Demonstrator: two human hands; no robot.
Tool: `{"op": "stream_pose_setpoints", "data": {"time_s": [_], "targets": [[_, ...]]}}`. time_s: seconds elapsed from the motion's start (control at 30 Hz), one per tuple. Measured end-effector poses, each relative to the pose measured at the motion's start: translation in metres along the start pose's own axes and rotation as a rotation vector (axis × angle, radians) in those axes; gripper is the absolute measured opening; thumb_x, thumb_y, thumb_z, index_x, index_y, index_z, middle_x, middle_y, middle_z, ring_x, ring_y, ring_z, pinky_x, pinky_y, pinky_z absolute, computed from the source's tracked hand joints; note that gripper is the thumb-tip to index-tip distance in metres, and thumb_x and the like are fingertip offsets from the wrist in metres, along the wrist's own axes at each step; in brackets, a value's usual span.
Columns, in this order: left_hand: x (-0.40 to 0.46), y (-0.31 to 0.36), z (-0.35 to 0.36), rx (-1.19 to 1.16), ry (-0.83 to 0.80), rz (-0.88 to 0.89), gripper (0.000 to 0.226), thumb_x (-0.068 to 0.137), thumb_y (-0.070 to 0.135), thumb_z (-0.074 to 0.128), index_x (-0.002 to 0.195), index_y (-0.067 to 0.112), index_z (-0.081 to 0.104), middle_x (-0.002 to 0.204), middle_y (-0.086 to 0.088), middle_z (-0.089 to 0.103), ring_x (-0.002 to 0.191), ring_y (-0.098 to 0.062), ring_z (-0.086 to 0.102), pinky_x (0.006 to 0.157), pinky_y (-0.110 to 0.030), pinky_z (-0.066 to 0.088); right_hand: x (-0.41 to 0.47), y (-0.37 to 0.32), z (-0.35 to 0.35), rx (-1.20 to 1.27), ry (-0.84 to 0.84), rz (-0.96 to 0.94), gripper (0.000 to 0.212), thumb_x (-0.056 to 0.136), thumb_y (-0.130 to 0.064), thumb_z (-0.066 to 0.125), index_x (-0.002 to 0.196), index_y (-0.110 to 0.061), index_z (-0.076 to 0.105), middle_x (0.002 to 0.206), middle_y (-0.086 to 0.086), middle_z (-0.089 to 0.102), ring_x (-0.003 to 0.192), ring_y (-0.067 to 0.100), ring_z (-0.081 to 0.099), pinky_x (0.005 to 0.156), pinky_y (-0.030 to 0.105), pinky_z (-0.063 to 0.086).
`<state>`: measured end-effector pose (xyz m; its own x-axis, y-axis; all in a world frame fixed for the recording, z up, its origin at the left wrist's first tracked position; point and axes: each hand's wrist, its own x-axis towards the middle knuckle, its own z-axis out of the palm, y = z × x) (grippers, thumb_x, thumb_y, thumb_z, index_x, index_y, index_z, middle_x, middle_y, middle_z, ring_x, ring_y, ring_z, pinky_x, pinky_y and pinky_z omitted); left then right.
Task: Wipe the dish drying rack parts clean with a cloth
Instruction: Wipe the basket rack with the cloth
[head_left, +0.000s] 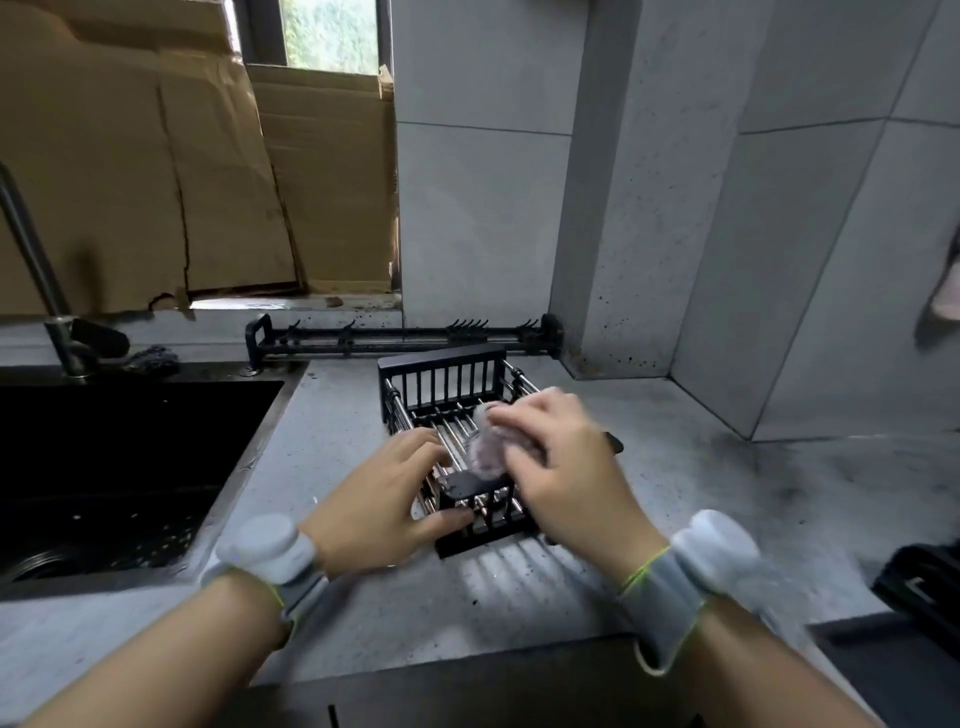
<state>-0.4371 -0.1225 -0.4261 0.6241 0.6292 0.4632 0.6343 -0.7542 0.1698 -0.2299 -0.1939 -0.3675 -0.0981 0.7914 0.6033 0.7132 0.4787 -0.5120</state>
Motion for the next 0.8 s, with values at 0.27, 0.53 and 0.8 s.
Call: {"op": "stream_pose_setpoints", "data": {"time_s": [0.27,0.53,0.8], "targets": [[-0.003,0.001,0.013,-0.104,0.066,-0.062,0.055,0.084,0.046,0.054,0.128,0.013,0.057,0.133,0.0,0.054,0.137,-0.011,0.036,0.111,-0.017,0.03,-0.019,0.005,0.044,-0.133,-0.011,-0.249,0.024,0.097,-0.033,0.055,0.111,-0.023,0.071,0.112,-0.011,0.06,0.108,0.015,0.049,0.089,0.041,0.045],[-0.002,-0.003,0.013,-0.082,0.038,-0.025,0.054,0.082,0.048,0.056,0.123,0.013,0.058,0.127,0.004,0.053,0.137,-0.014,0.037,0.111,-0.023,0.033,-0.011,0.005,0.052,-0.049,0.007,-0.308,0.016,0.094,-0.022,0.063,0.101,-0.015,0.076,0.101,-0.005,0.066,0.101,0.02,0.053,0.087,0.04,0.047],[-0.002,0.006,0.004,-0.049,0.035,-0.077,0.053,0.084,0.062,0.051,0.112,0.017,0.053,0.125,0.004,0.05,0.12,-0.012,0.046,0.099,-0.027,0.042,-0.012,0.027,0.032,-0.028,0.025,-0.303,0.02,0.097,-0.02,0.059,0.103,-0.011,0.076,0.102,-0.005,0.066,0.102,0.018,0.051,0.092,0.026,0.043]]}}
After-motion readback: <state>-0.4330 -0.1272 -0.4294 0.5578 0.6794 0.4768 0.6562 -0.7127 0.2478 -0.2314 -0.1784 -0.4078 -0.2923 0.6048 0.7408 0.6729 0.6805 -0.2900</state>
